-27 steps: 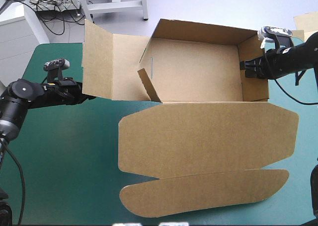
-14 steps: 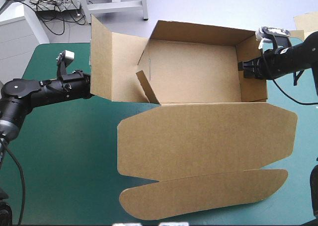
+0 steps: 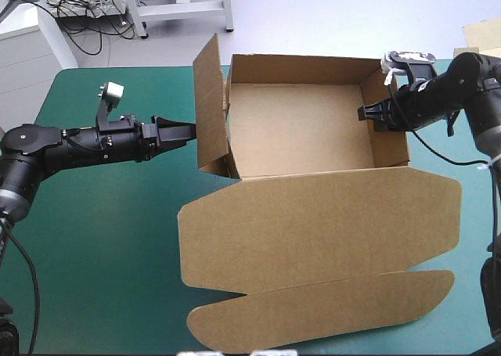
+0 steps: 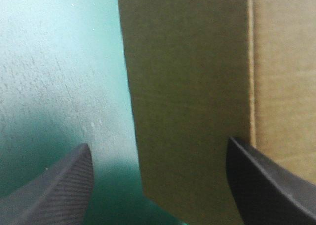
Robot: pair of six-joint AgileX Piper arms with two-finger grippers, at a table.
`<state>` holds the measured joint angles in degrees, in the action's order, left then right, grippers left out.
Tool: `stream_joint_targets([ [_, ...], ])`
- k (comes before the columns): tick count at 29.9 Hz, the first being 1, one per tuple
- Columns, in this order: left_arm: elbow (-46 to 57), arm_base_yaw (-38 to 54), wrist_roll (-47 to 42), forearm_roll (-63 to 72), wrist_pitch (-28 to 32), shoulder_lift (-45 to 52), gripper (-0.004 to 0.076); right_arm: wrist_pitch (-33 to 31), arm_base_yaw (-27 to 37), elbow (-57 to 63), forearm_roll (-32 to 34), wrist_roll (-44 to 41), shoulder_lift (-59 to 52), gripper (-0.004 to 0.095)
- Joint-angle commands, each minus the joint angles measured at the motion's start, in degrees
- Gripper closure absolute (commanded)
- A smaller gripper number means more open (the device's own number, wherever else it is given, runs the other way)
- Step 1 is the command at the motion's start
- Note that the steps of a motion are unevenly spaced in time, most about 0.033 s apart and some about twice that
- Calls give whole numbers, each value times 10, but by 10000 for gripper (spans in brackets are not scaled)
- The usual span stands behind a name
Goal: Fold the box
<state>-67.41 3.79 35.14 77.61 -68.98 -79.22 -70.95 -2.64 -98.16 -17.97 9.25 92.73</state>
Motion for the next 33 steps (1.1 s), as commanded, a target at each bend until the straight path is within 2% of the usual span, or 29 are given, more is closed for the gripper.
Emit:
stream_joint_targets([
  [1, -15, 0, 3, 46, -47, 27, 199, 29, -21, -16, -19, -18, -15, 926],
  [13, -15, 0, 3, 35, -47, 44, 211, 86, -113, -16, -16, -65, 27, 926],
  [22, -15, 0, -14, -51, -46, 45, 215, 131, -167, -16, -14, -74, 52, 925],
  [33, -15, 0, -185, -313, 21, 45, 215, 182, -267, -16, 123, -158, 58, 916],
])
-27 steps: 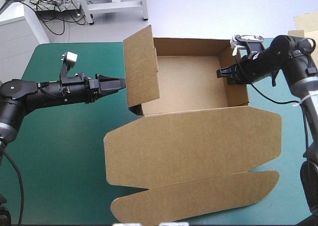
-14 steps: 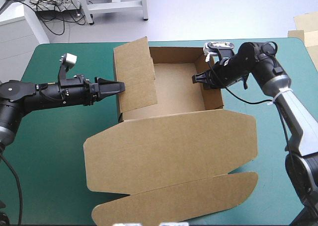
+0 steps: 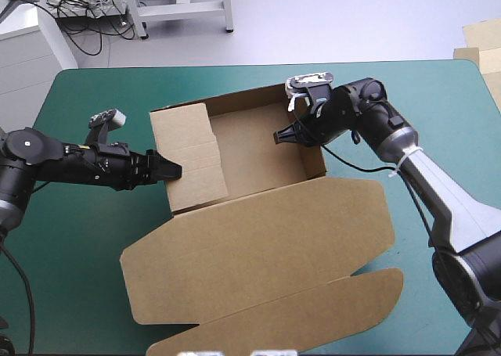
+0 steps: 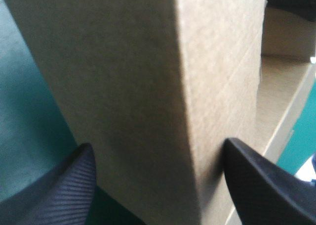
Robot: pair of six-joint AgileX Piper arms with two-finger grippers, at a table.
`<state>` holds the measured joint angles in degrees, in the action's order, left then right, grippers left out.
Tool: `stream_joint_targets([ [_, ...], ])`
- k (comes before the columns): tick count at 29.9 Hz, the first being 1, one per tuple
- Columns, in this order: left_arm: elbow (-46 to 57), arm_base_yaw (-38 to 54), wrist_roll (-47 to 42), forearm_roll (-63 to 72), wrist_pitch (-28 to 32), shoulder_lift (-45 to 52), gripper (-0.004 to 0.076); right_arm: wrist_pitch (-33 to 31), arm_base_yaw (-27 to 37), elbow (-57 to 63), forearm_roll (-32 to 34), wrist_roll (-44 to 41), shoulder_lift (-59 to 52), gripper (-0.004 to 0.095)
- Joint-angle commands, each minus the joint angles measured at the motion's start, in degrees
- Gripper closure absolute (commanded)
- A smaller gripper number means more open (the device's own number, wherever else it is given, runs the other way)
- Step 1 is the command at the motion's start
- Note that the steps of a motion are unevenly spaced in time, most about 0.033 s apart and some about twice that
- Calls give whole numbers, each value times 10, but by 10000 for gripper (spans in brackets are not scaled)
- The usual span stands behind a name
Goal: Fold the box
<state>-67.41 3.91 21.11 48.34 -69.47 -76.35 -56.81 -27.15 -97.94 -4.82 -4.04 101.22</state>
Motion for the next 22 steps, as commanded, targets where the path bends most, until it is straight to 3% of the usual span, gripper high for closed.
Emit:
stream_joint_targets([
  [1, -15, -1, -58, -34, 32, 17, 215, 43, -30, -18, -9, -27, -23, 917],
  [16, -15, -73, -166, -154, 134, 17, 252, 46, -59, -18, -15, -54, 2, 917],
  [22, -15, -95, -283, -263, 161, 17, 252, 41, -59, -18, -17, -65, 2, 917],
])
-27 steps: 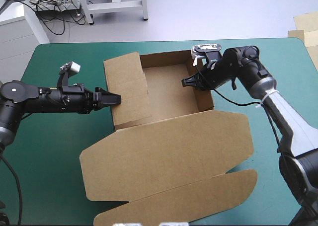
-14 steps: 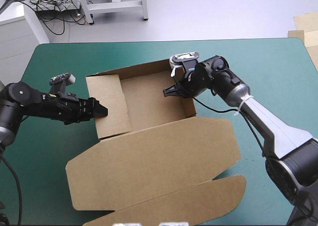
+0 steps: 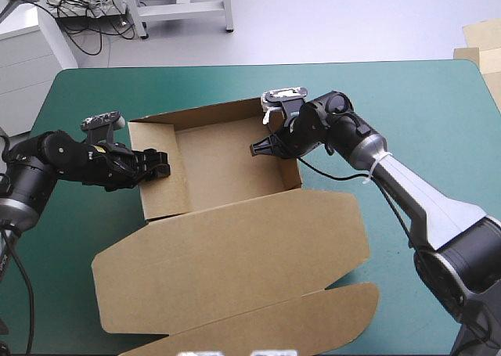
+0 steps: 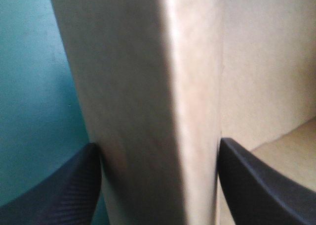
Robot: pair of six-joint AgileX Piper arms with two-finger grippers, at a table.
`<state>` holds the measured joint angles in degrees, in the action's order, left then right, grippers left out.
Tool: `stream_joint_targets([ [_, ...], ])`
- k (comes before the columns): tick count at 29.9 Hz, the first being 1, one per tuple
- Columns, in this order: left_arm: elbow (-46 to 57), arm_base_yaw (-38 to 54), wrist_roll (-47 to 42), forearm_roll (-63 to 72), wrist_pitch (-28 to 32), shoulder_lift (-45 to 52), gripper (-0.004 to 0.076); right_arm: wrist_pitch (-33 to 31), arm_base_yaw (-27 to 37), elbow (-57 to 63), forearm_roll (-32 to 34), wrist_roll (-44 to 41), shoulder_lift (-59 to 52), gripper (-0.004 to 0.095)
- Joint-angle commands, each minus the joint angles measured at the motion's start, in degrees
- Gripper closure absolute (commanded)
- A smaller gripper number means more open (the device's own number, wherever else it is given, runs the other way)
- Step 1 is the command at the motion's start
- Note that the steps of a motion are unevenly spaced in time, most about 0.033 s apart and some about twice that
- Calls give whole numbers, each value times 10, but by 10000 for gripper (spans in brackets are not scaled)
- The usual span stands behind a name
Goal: Fold the box
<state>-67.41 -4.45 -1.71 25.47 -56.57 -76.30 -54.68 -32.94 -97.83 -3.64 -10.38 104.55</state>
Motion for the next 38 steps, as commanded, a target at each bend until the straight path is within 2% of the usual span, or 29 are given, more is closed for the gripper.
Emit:
stream_joint_targets([
  [1, -15, -14, -72, -52, 30, 16, 252, 20, -1, -19, -30, -2, -31, 917],
  [3, -15, -24, -89, -78, 30, 16, 255, 20, -1, -19, -31, -3, -31, 917],
  [5, -15, -32, -100, -96, 28, 16, 303, 19, -1, -19, -31, -4, -31, 917],
  [8, -15, -50, -101, -112, 27, 16, 520, 17, -1, -19, -31, -4, -31, 917],
  [9, -15, -56, -101, -115, 29, 16, 640, 15, -1, -19, -31, -4, -31, 917],
  [10, -15, -62, -101, -120, 32, 16, 719, 14, -1, -19, -31, -4, -31, 917],
  [11, -15, -68, -99, -126, 34, 16, 729, 9, -1, -19, -30, -4, -31, 917],
  [32, -15, -78, -110, -150, 28, 16, 724, -16, -1, -19, -24, -4, -31, 918],
  [34, -15, -78, -110, -148, 28, 16, 674, -16, -1, -19, -18, -4, -31, 917],
  [38, -15, -78, -110, -137, 28, 16, 490, -16, -1, -19, -5, -4, -31, 917],
])
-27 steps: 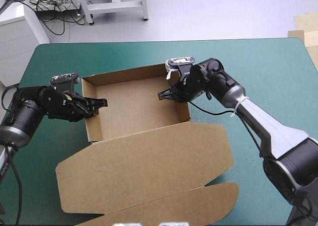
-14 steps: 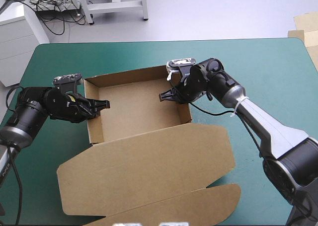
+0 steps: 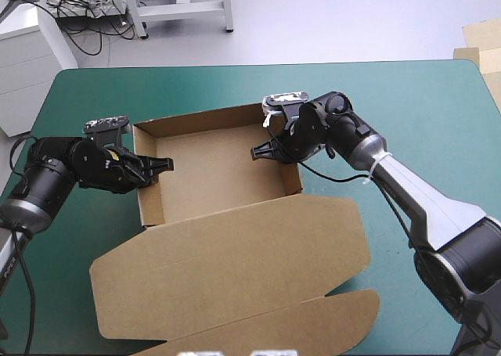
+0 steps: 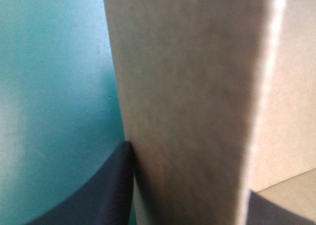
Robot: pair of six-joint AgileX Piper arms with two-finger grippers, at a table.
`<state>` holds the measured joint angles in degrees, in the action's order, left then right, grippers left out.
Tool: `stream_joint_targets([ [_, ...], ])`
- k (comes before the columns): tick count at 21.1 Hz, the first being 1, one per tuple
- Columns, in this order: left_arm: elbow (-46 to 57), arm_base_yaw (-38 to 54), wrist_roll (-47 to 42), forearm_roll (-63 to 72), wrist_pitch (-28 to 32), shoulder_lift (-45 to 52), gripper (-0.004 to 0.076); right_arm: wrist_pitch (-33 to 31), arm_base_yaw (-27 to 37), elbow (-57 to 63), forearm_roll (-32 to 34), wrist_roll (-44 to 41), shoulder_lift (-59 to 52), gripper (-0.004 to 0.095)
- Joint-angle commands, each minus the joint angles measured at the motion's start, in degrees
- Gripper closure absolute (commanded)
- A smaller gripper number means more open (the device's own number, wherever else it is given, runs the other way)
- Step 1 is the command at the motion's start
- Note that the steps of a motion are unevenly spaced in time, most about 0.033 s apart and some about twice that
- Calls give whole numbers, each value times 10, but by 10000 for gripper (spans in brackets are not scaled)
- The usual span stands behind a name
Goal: Fold the box
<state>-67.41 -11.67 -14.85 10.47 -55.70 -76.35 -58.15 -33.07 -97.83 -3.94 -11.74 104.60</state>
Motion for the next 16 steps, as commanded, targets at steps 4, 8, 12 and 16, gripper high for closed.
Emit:
stream_joint_targets([
  [4, -15, -6, 69, 91, 19, 17, 346, 22, 0, -19, 11, 8, -32, 917],
  [8, -15, -6, 82, 138, 19, 17, 346, 22, 0, -19, 33, -3, -32, 917],
  [12, -15, -6, 85, 154, 12, 17, 346, 20, 0, -19, 56, -12, -32, 918],
  [16, -15, -6, 98, 154, 5, 17, 346, 15, 0, -19, 64, -19, -21, 917],
])
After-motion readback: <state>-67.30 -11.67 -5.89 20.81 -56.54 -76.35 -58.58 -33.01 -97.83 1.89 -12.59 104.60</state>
